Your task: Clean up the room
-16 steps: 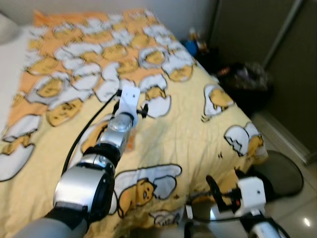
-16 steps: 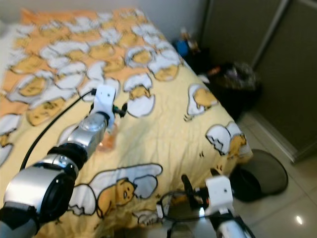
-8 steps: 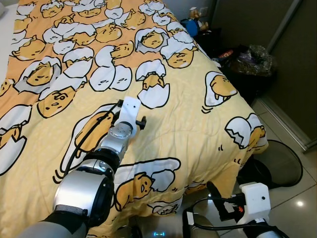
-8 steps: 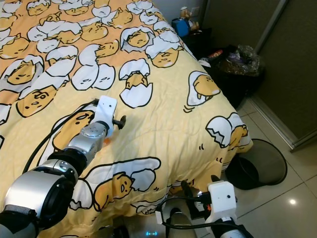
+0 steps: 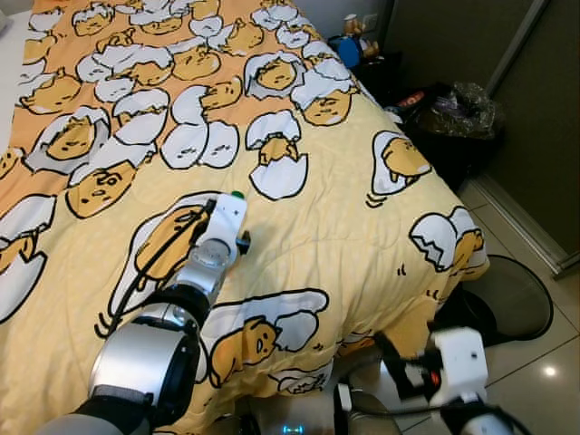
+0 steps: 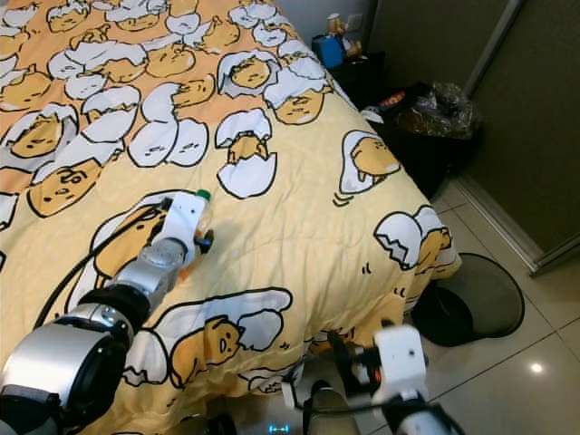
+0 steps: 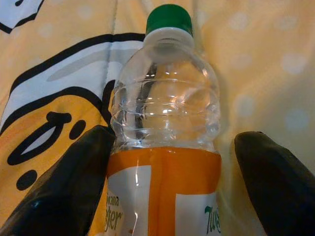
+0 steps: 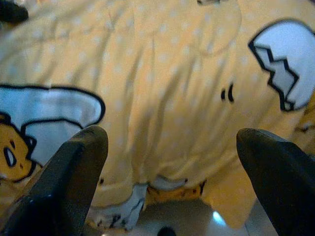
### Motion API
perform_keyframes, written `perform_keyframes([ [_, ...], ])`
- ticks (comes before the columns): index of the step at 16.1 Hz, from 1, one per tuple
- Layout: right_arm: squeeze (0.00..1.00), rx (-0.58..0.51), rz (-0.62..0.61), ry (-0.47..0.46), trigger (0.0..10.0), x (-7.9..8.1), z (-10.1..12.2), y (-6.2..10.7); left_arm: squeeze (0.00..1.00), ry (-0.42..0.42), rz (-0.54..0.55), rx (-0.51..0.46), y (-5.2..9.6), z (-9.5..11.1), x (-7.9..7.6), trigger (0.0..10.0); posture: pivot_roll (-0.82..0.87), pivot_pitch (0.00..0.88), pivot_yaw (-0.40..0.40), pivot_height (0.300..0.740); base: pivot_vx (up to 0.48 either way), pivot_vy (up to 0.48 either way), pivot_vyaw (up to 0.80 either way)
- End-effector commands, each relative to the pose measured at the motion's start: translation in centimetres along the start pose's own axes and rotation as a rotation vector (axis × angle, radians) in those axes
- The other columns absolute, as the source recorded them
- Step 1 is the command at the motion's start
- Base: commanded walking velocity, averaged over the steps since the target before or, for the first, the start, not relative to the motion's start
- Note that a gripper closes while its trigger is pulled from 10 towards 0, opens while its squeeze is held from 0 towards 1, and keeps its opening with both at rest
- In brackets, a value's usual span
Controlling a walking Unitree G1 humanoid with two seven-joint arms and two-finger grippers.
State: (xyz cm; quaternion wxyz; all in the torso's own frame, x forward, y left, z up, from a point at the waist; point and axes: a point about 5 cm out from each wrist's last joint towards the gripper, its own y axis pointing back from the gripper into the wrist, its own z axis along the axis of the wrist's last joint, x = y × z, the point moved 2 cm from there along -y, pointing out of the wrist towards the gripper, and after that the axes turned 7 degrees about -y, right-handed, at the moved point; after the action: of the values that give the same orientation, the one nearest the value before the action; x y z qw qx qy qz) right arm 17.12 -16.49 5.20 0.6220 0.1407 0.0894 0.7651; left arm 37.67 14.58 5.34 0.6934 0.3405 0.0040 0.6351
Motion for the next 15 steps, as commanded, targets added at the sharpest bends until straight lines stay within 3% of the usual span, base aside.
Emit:
perform_keyframes([
  [1, 0.00, 0.038, -0.006, 0.000, 10.0, -0.3, -0.6, 0.2, 0.00, -0.033, -0.025, 0.097, 0.3, -2.8, -0.6, 0.0, -0.33, 0.165, 0.045, 0.740, 0.000, 0.000, 0.00],
  [4, 0.00, 0.051, 0.003, 0.003, 10.0, -0.3, -0.8, 0.0, 0.00, -0.071, -0.010, 0.097, 0.3, -3.2, 0.0, 0.0, -0.32, 0.162, 0.042, 0.740, 0.000, 0.000, 0.00],
  [7, 0.00, 0.039, 0.010, 0.009, 10.0, -0.4, -0.4, -1.0, 0.00, -0.110, 0.000, 0.030, 0.2, -2.2, 0.8, 0.0, -0.31, 0.144, 0.046, 0.740, 0.000, 0.000, 0.00],
  [10, 0.00, 0.035, 0.016, 0.010, 10.0, -0.4, -0.3, -1.4, 0.00, -0.091, -0.007, 0.007, 0.2, -1.9, 0.8, 0.0, -0.30, 0.135, 0.046, 0.740, 0.000, 0.000, 0.00],
  [12, 0.00, 0.026, 0.026, 0.016, 10.0, -0.4, -0.1, -2.0, 0.00, 0.013, -0.060, -0.072, 0.2, -0.7, -0.2, 0.0, -0.28, 0.110, 0.054, 0.740, 0.000, 0.000, 0.00],
  [13, 0.00, 0.010, 0.025, 0.021, 10.0, -0.6, 0.2, -2.8, 0.00, 0.188, -0.137, -0.202, 0.5, 1.2, -1.4, 0.0, -0.27, 0.075, 0.068, 0.740, 0.000, 0.000, 0.00],
  [14, 0.00, -0.015, 0.018, 0.020, 10.0, -0.8, 0.6, -3.8, 0.00, 0.349, -0.177, -0.345, 1.1, 2.9, -1.9, 6.4, -0.26, 0.040, 0.079, 0.740, 0.000, 0.000, 0.00],
  [15, 0.00, -0.023, 0.014, 0.019, 10.0, -0.9, 0.7, -4.2, 0.00, 0.396, -0.181, -0.381, 1.3, 3.2, -1.8, 10.0, -0.25, 0.026, 0.085, 0.740, 0.000, 0.000, 0.00],
])
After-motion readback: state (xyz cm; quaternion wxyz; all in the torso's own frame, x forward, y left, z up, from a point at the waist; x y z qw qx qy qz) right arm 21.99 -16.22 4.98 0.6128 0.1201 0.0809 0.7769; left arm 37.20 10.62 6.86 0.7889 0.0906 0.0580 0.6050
